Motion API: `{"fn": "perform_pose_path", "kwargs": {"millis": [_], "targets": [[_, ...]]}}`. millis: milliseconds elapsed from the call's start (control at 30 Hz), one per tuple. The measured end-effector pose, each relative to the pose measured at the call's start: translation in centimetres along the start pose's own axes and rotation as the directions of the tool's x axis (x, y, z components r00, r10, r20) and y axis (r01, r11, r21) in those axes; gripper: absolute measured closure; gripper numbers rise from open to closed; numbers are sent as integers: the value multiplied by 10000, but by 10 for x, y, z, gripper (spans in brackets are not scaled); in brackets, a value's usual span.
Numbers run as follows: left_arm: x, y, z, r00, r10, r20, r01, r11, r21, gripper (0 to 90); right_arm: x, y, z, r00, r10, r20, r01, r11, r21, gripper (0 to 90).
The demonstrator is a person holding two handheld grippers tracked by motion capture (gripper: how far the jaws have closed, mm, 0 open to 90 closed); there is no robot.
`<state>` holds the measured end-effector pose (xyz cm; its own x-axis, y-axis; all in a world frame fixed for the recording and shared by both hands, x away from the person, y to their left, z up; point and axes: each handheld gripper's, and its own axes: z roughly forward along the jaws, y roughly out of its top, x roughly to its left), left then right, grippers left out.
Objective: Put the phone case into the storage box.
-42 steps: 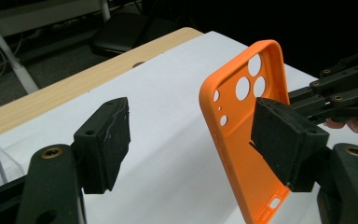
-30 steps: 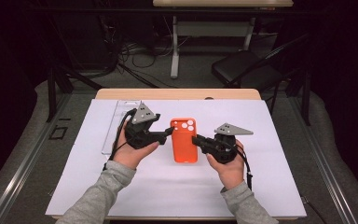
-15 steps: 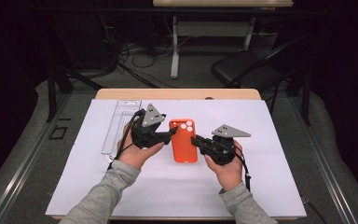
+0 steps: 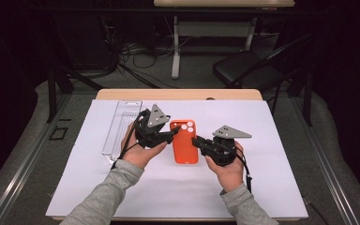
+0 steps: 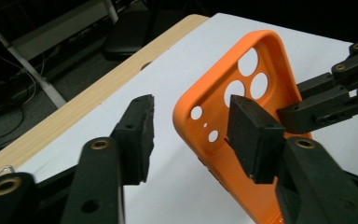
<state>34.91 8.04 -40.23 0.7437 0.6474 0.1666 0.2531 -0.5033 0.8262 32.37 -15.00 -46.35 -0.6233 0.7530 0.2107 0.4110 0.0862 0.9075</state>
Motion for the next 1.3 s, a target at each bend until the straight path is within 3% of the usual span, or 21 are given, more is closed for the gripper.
{"fn": "perform_pose_path", "kwargs": {"millis": [567,733,1300], "targets": [[1,2,1,9989,414,-201,-406,9985,369,656,2,-1,1,10000,-74,30,74,10000,59,822],[-1,4,2,9965,789,-275,-773,9955,551,684,2,-1,1,10000,-95,21,95,9999,77,822],[-2,6,2,9878,1518,-357,-1485,9854,827,745,2,-1,2,9999,-152,28,152,9997,184,822]]}}
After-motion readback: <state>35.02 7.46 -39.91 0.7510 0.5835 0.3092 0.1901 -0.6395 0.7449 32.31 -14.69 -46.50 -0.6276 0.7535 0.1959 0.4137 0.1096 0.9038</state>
